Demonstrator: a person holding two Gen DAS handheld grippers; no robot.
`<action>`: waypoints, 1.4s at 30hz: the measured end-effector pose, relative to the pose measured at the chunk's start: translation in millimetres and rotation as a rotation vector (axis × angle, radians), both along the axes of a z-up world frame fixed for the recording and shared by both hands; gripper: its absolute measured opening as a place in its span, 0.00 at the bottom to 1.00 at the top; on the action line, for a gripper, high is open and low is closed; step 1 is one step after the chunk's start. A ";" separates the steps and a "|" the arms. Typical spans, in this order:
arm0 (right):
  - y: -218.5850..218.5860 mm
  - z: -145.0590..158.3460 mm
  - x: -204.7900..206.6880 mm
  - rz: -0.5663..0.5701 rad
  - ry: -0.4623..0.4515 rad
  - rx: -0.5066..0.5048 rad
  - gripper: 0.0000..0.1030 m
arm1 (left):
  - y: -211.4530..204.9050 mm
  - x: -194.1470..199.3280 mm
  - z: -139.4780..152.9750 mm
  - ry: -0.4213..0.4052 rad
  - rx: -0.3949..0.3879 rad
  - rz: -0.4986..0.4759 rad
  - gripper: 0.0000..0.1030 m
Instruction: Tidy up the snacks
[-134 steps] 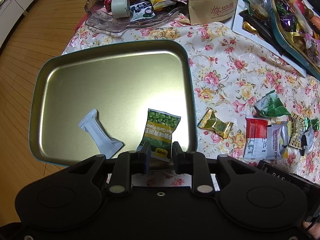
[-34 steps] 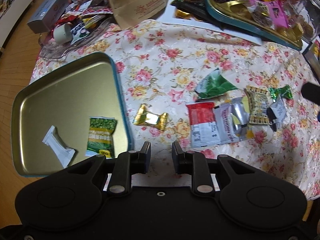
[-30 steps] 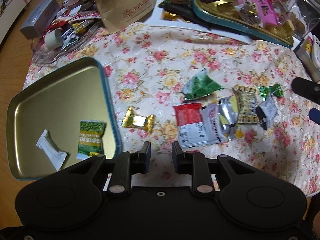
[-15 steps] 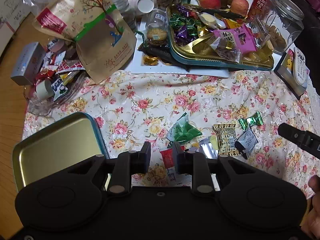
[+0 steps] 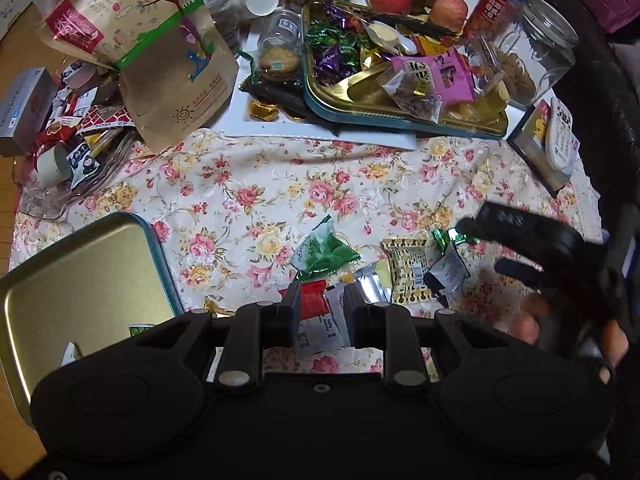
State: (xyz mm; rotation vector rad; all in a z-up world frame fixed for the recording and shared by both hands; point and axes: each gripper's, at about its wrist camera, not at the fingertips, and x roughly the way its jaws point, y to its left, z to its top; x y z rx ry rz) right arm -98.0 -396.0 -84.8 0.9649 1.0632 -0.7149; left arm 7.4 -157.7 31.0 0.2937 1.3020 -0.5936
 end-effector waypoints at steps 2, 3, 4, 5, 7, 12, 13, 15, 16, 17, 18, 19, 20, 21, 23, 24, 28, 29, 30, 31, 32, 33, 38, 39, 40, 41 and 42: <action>-0.5 -10.7 10.0 0.000 0.030 0.003 0.62 | 0.8 0.4 -2.6 0.015 0.002 -0.004 0.32; 0.2 -15.4 15.3 0.014 0.054 -0.009 0.56 | 1.8 0.8 -4.0 0.023 0.001 -0.006 0.32; 1.4 -19.8 19.4 0.023 0.077 -0.030 0.54 | 2.8 1.2 -4.9 0.027 0.001 -0.007 0.32; 3.0 -23.9 22.4 0.027 0.097 -0.054 0.52 | 4.0 2.0 -5.5 0.029 0.001 -0.006 0.32; 7.5 -28.8 26.1 0.030 0.110 -0.098 0.53 | 6.6 3.9 -6.1 0.027 0.004 0.001 0.32; 28.6 -26.8 40.7 0.170 0.118 -0.192 0.24 | 12.6 12.6 -6.9 0.040 -0.002 0.042 0.32; 32.4 -25.2 42.4 0.200 0.119 -0.203 0.24 | 13.1 14.1 -7.2 0.046 -0.003 0.050 0.32; 37.5 -18.8 42.1 0.217 0.097 -0.203 0.23 | 13.4 15.9 -7.3 0.053 -0.009 0.057 0.32; 39.3 -13.0 40.8 0.218 0.079 -0.203 0.23 | 13.7 16.2 -6.9 0.056 -0.013 0.058 0.32; 40.5 -5.7 39.4 0.219 0.061 -0.205 0.22 | 14.2 16.3 -6.5 0.057 -0.018 0.057 0.32; 41.3 3.0 38.5 0.222 0.047 -0.208 0.22 | 15.2 16.7 -6.1 0.059 -0.023 0.057 0.32; 41.4 12.4 37.8 0.225 0.035 -0.210 0.22 | 16.5 17.3 -5.7 0.062 -0.028 0.058 0.32; 38.5 25.0 36.3 0.229 0.018 -0.213 0.22 | 18.2 18.3 -5.1 0.063 -0.032 0.062 0.32; 38.4 36.8 34.6 0.235 0.000 -0.212 0.22 | 19.9 19.4 -4.6 0.061 -0.034 0.069 0.32; 38.8 61.9 29.5 0.242 -0.035 -0.196 0.22 | 22.6 22.3 -3.7 0.054 -0.037 0.090 0.32; 38.8 73.0 26.9 0.240 -0.052 -0.180 0.22 | 23.6 23.5 -3.3 0.052 -0.038 0.100 0.32; 42.6 106.2 21.5 0.264 -0.044 -0.123 0.23 | 21.9 24.3 -3.5 0.056 -0.056 0.120 0.31; 44.6 112.2 19.8 0.275 -0.033 -0.126 0.22 | 20.3 23.8 -4.5 0.060 -0.059 0.120 0.31; 48.2 118.7 16.0 0.284 -0.010 -0.138 0.22 | 18.6 23.1 -6.1 0.068 -0.059 0.123 0.31; 52.0 122.7 13.8 0.292 0.010 -0.151 0.23 | 17.0 22.5 -7.9 0.076 -0.059 0.127 0.31; 55.1 126.7 10.8 0.303 0.042 -0.165 0.23 | 15.6 21.5 -10.1 0.088 -0.062 0.130 0.31; 57.2 128.7 7.3 0.313 0.074 -0.175 0.23 | 13.8 20.6 -12.1 0.099 -0.066 0.129 0.31; 61.1 127.4 -9.8 0.346 0.116 -0.170 0.23 | 4.4 15.3 -21.5 0.117 -0.055 0.113 0.31; 61.0 125.0 -11.8 0.338 0.122 -0.155 0.23 | 2.8 14.2 -23.7 0.117 -0.050 0.108 0.31; 61.5 121.9 -12.8 0.332 0.141 -0.140 0.23 | 1.7 13.6 -26.0 0.120 -0.047 0.105 0.31; 62.5 119.0 -12.5 0.332 0.165 -0.132 0.23 | 0.7 13.5 -28.8 0.127 -0.045 0.105 0.31; 64.0 117.0 -11.8 0.338 0.183 -0.132 0.23 | 0.2 14.1 -31.7 0.135 -0.043 0.109 0.31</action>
